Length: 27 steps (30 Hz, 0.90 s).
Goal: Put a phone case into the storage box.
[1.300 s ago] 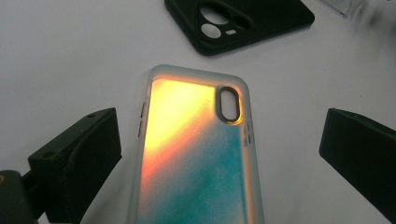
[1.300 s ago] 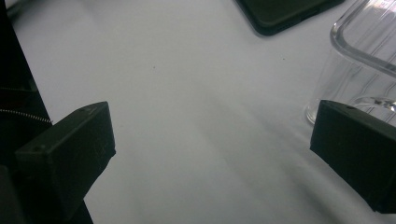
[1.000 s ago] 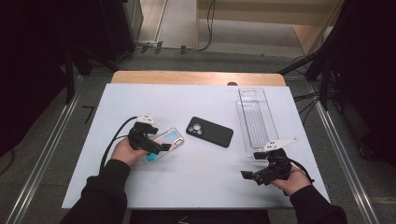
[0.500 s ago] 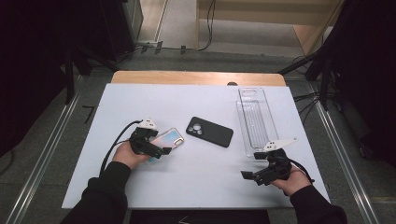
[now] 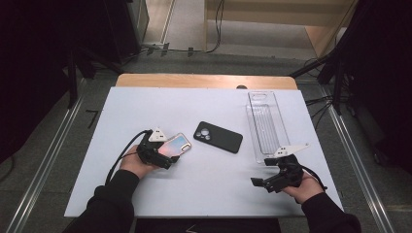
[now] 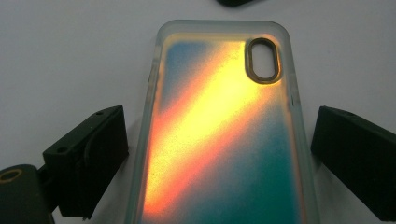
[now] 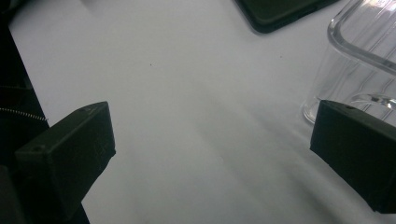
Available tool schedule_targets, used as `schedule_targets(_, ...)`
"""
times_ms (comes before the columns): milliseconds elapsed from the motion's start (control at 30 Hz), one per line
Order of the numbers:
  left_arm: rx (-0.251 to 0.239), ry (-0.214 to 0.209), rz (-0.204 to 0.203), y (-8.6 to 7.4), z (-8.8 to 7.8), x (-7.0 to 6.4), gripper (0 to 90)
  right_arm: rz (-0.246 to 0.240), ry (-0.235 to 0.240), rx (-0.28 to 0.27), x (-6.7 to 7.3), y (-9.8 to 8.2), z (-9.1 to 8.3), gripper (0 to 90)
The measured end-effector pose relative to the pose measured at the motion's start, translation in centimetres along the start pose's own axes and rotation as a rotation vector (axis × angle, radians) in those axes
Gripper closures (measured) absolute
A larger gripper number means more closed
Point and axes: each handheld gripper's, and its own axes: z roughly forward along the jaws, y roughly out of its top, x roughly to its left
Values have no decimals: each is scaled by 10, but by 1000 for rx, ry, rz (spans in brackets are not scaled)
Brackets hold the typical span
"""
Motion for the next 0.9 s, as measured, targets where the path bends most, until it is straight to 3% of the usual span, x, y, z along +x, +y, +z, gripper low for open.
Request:
schedule_targets(267,-1,19,-13,0,-1,-1,70,5,-1,2,0,0,0,0)
schedule_targets(500,-15,32,-27,-1,-4,-1,162,5,0,1,0,0,0,0)
schedule_targets(900,-10,35,-40,1,-4,-1,169,6,1,-1,-1,0,0,0)
